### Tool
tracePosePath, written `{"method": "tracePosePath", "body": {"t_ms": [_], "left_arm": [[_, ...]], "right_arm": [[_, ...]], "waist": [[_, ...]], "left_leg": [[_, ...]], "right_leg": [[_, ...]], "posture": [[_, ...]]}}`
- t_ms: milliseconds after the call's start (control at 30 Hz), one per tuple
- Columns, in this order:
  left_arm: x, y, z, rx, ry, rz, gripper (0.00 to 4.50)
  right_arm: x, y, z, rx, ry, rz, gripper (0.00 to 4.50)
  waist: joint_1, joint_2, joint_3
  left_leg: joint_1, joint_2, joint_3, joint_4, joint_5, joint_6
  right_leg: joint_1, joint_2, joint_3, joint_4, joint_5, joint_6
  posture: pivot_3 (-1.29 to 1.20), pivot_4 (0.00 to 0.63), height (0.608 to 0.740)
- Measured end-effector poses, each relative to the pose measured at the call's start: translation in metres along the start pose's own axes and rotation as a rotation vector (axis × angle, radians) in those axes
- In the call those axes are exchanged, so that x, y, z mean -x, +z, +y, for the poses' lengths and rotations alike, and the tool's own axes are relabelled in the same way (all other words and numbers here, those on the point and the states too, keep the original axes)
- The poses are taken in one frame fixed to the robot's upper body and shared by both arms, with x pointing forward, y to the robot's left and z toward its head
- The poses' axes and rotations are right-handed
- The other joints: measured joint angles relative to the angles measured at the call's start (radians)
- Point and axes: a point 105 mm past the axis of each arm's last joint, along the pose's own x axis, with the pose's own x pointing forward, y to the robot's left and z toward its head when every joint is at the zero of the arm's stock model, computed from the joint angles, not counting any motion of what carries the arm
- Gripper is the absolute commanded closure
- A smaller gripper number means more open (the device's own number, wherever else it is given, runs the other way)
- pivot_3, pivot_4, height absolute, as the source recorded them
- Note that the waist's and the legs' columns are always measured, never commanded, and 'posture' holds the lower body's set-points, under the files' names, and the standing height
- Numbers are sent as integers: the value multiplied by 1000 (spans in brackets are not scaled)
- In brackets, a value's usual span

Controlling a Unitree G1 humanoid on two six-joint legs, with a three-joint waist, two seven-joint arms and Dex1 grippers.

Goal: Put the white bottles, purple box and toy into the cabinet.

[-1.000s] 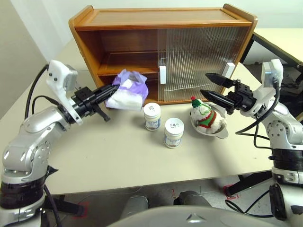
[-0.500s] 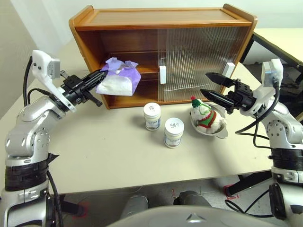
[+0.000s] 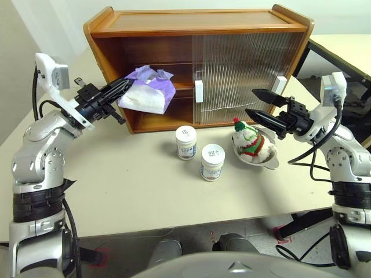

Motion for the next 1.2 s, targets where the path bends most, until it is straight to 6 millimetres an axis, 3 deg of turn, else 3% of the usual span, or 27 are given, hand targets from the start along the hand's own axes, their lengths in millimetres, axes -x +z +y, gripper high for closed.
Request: {"method": "tracePosePath", "body": {"t_ms": [333,633,767,1100,1200], "left_arm": [[-10,12,6,-35,35,-50,4478],[-24,11,21,-80,152,-80,4478],[-28,-2,30,-81,213,-53,4478],[-52,-35,20,-12,207,-15,4478],[-59,-44,18,-11,204,5,3877]], "right_arm": [[1,-1,0,-1,-3,1,0],[2,-2,0,-4,-12,4,0],[2,-2,0,-4,-13,5,0],[2,-1,1,2,-13,4,0],[2,-1,0,3,-15,3,0]], "waist": [[1,0,0],[-2,0,0],[-2,0,0],[-1,-1,1],[-2,-2,1]], "left_leg": [[0,0,0,1,0,1],[0,0,1,2,1,1],[0,-1,1,2,1,1],[0,-2,1,3,1,1],[0,-2,1,3,1,2]], "right_leg": [[1,0,0,0,0,4],[1,0,1,0,1,6],[1,0,1,-1,1,7],[3,0,2,-2,3,11],[3,0,2,-2,3,12]], "posture": [[-60,0,740],[-67,0,740],[-68,0,740],[-68,0,740],[-73,0,740]]}}
